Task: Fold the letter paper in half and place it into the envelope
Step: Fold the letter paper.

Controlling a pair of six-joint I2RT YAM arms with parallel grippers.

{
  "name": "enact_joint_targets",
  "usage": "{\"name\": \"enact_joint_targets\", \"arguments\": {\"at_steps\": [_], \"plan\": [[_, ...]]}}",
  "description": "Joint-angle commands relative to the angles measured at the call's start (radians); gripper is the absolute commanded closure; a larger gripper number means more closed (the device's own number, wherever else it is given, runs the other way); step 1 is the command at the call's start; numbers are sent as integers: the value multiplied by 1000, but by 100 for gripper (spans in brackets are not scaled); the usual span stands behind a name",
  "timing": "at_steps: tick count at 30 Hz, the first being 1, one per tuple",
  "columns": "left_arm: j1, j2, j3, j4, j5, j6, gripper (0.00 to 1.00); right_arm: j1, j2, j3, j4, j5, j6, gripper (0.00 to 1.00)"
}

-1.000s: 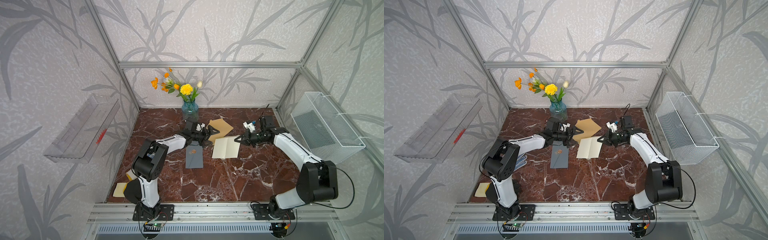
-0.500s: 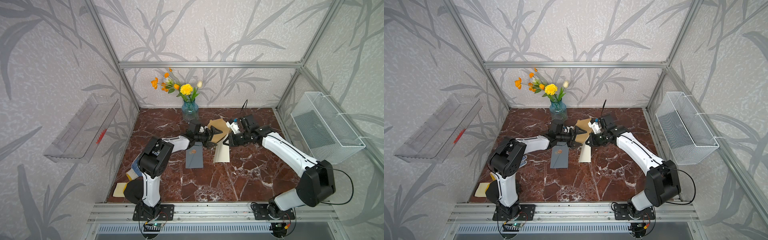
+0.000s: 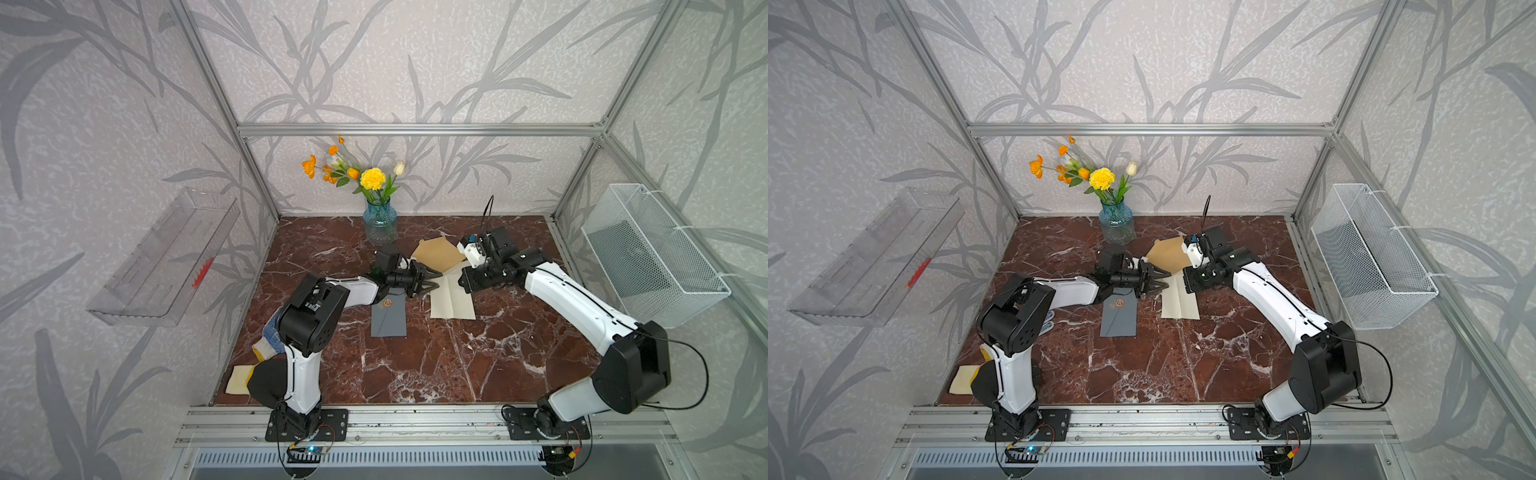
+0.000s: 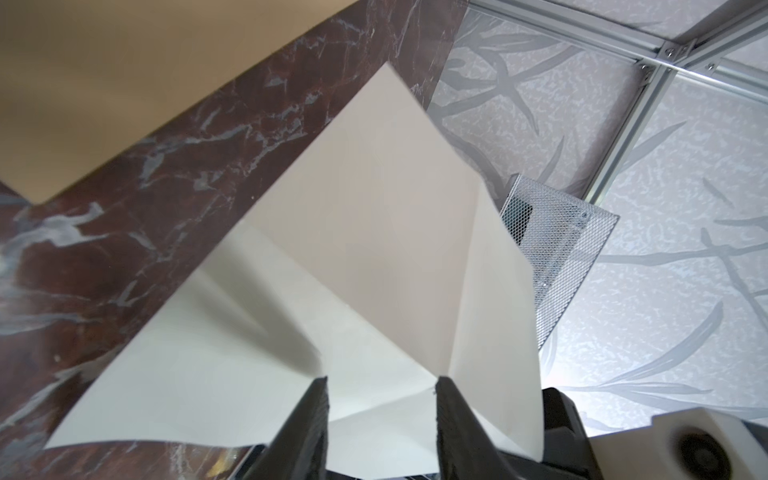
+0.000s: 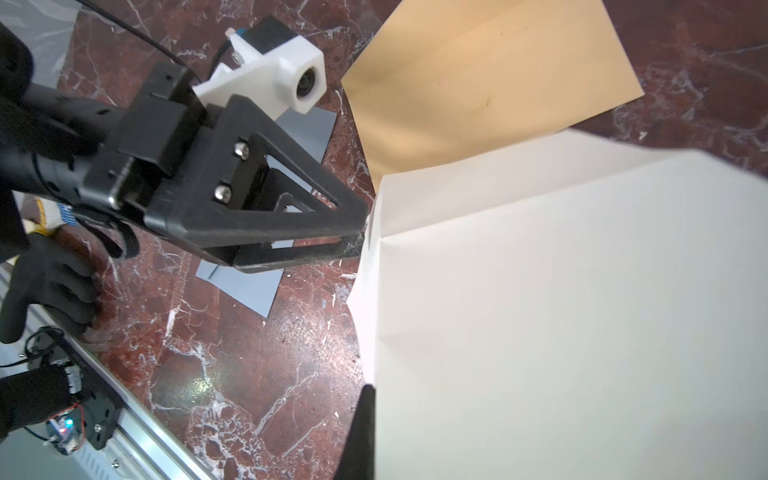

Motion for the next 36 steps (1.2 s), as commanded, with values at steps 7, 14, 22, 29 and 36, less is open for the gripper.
{"name": "enact_joint_targets", "arguments": {"at_steps": [7, 14, 22, 29, 36], "plan": [[-4, 37, 20, 83, 43, -51, 51, 54, -54, -14, 5, 47, -106, 100], [-4, 37, 40, 65, 94, -65, 52, 127, -70, 14, 7, 196, -218, 100], [-5, 30, 33, 127, 96, -117, 57, 192, -96, 18, 14, 297, -300, 100], [-3, 34, 40, 168, 116, -149, 78, 205, -133, -1, 47, 339, -335, 99], [-5, 42, 38, 209, 125, -176, 98, 209, -143, 9, 34, 342, -356, 97]]}}
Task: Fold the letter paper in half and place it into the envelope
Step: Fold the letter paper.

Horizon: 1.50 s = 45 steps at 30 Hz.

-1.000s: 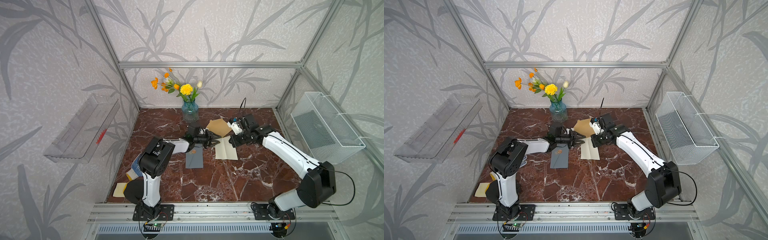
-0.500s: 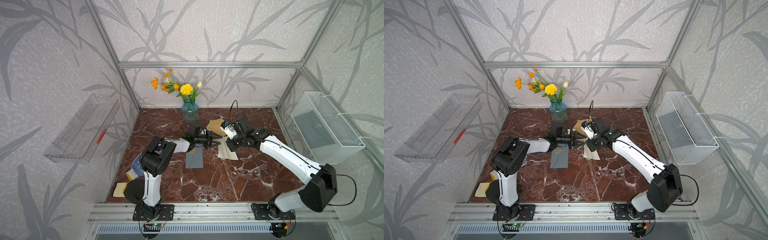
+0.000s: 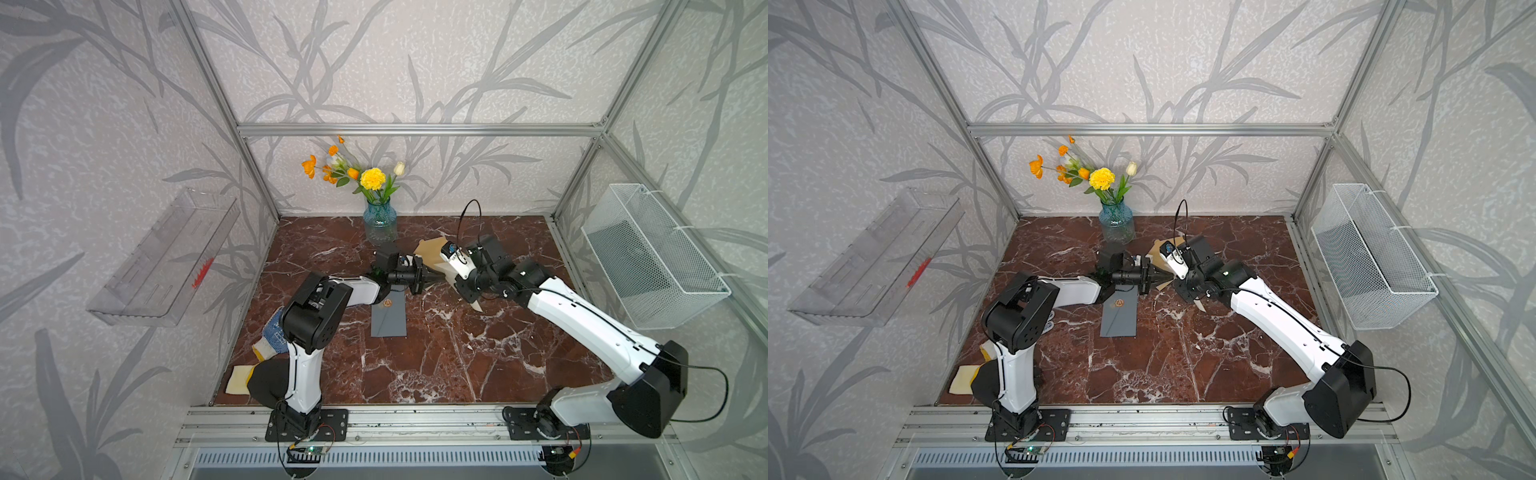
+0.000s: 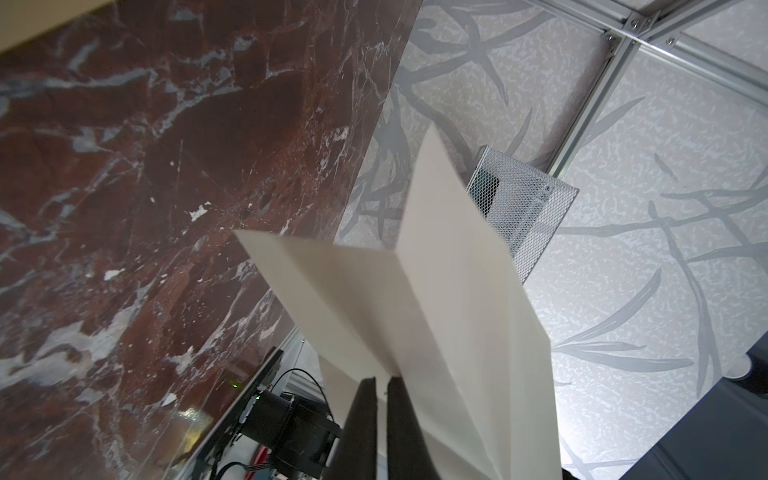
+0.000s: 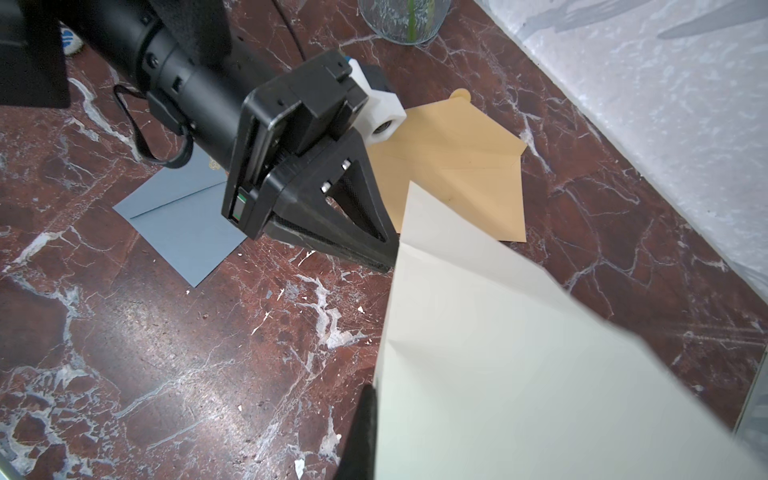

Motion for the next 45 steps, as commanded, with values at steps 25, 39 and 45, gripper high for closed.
{"name": "enact_joint_targets", "arguments": {"at_steps": [25, 39, 45], "plan": [[16, -189, 53, -373, -57, 98, 0, 53, -53, -71, 8, 93, -26, 97], [-12, -102, 73, -364, -12, 62, 24, 179, -49, -88, 71, 286, -66, 97], [-16, -83, 45, -266, -15, 5, 71, 188, -54, -89, 76, 293, -77, 96]]}}
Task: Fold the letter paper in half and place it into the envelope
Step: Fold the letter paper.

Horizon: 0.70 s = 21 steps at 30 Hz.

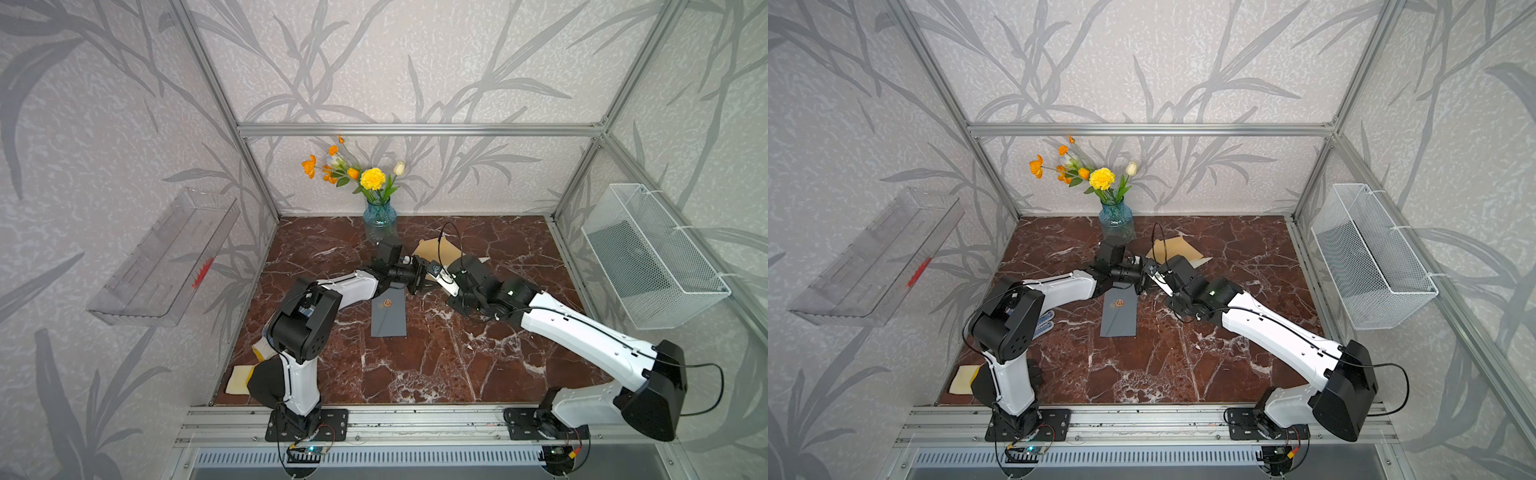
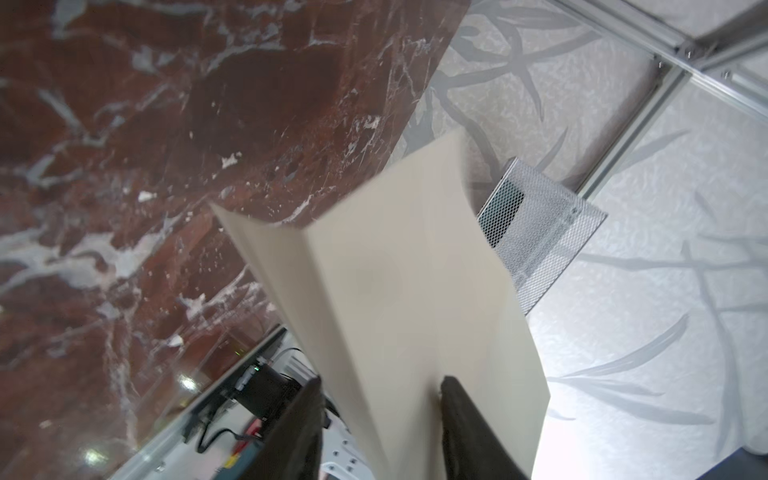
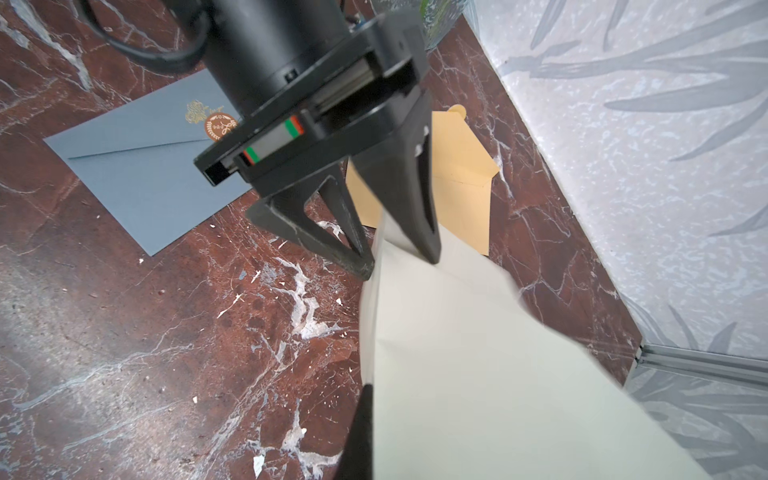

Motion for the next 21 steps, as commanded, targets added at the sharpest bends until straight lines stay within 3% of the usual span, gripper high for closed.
{"name": "enact_joint_targets", "arguments": {"at_steps": [1, 6, 7, 11, 14, 16, 21], "plan": [[-5, 17, -17, 82, 15, -36, 77, 7, -28, -7, 19, 38, -12, 96], [-9, 22, -28, 110, 12, -52, 100, 7, -38, -6, 23, 44, -15, 92], [-8, 23, -29, 115, 12, -55, 100, 7, -40, -3, 21, 46, -12, 90], [0, 14, -56, 150, -7, -68, 100, 3, -58, 28, -27, 53, 45, 51], [16, -7, -95, 183, -34, -67, 100, -13, -89, 59, -89, 8, 105, 30], [31, -32, -116, 160, -52, -32, 100, -29, -107, 64, -116, -23, 151, 22], [76, -118, -126, -37, -100, 162, 100, -71, -116, 105, -174, -72, 256, 15]]}}
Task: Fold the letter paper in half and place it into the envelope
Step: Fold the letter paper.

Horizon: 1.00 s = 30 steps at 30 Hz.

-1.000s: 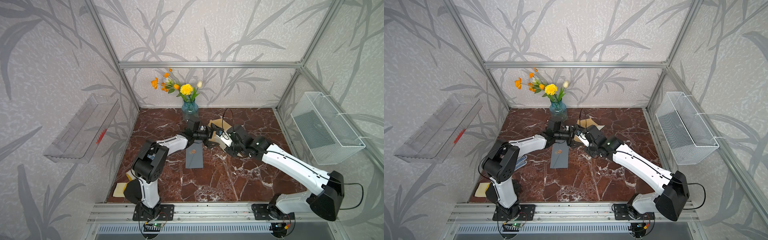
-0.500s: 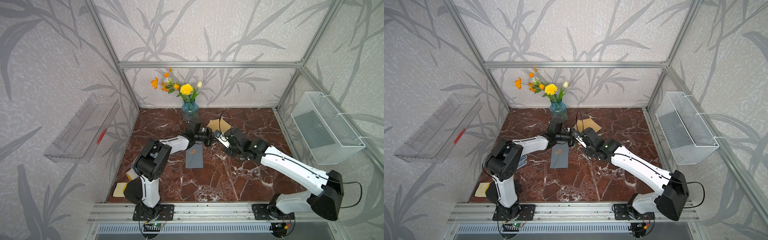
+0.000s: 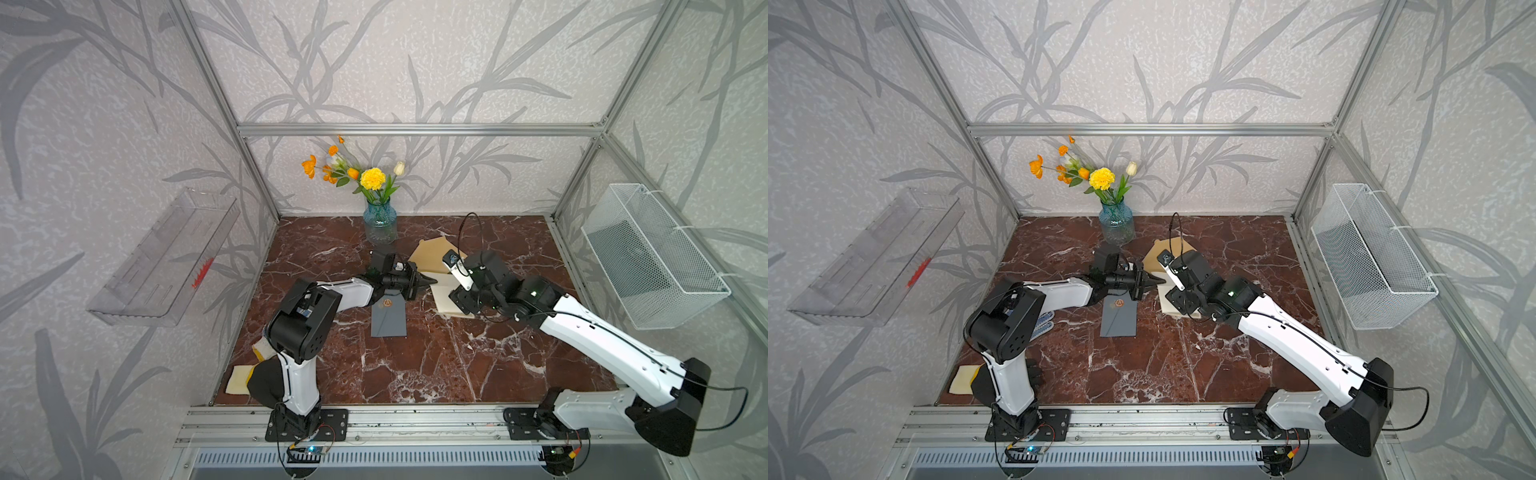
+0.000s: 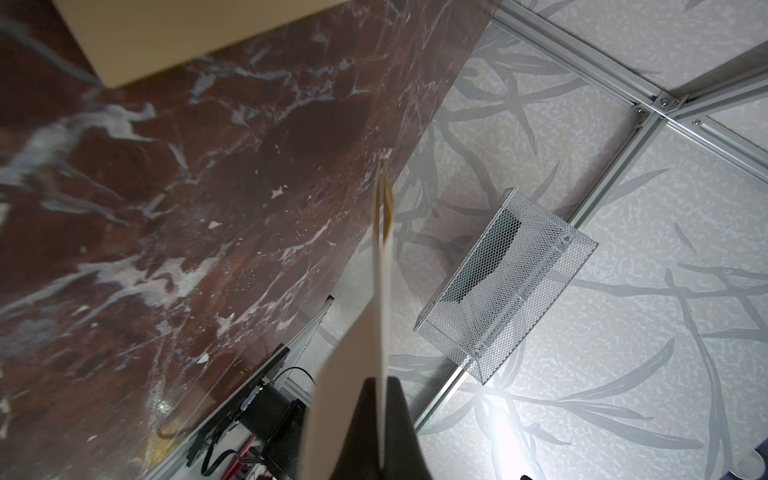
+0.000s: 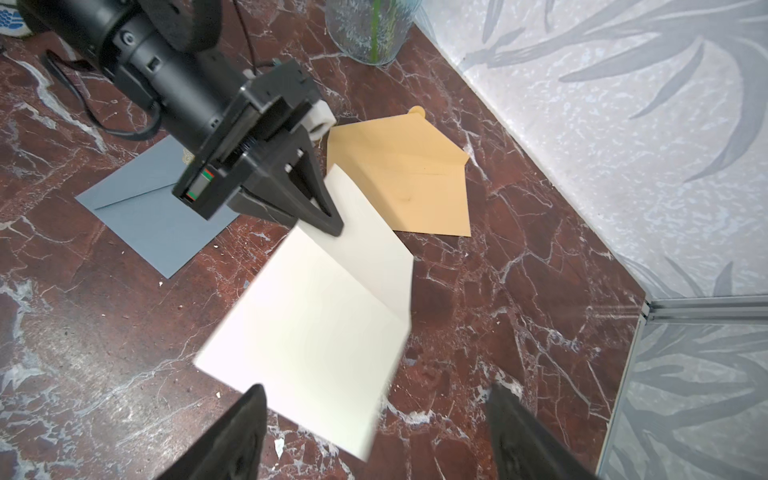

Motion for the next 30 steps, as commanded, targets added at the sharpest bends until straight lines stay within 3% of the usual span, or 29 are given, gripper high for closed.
{"name": "enact_joint_targets", "arguments": {"at_steps": [1, 3, 7, 13, 20, 24, 30], "plan": [[32, -104, 3, -147, -47, 174, 100, -31, -4, 60, -72, -47, 110, 10], [47, -138, 12, -232, -64, 271, 100, -59, 29, 102, -96, -64, 154, 1], [79, -187, 10, -359, -81, 438, 100, -125, 190, 244, -167, -124, 251, 1], [144, -231, -86, -330, -68, 499, 100, -171, 503, 506, -250, -171, 385, 1], [223, -256, -198, -285, -52, 537, 100, -194, 913, 977, -453, -202, 509, 0], [247, -264, -230, -297, -48, 562, 100, -197, 1088, 1193, -529, -175, 571, 5], [261, -266, -245, -320, -50, 584, 85, -198, 1248, 1345, -509, -118, 651, 16]]}}
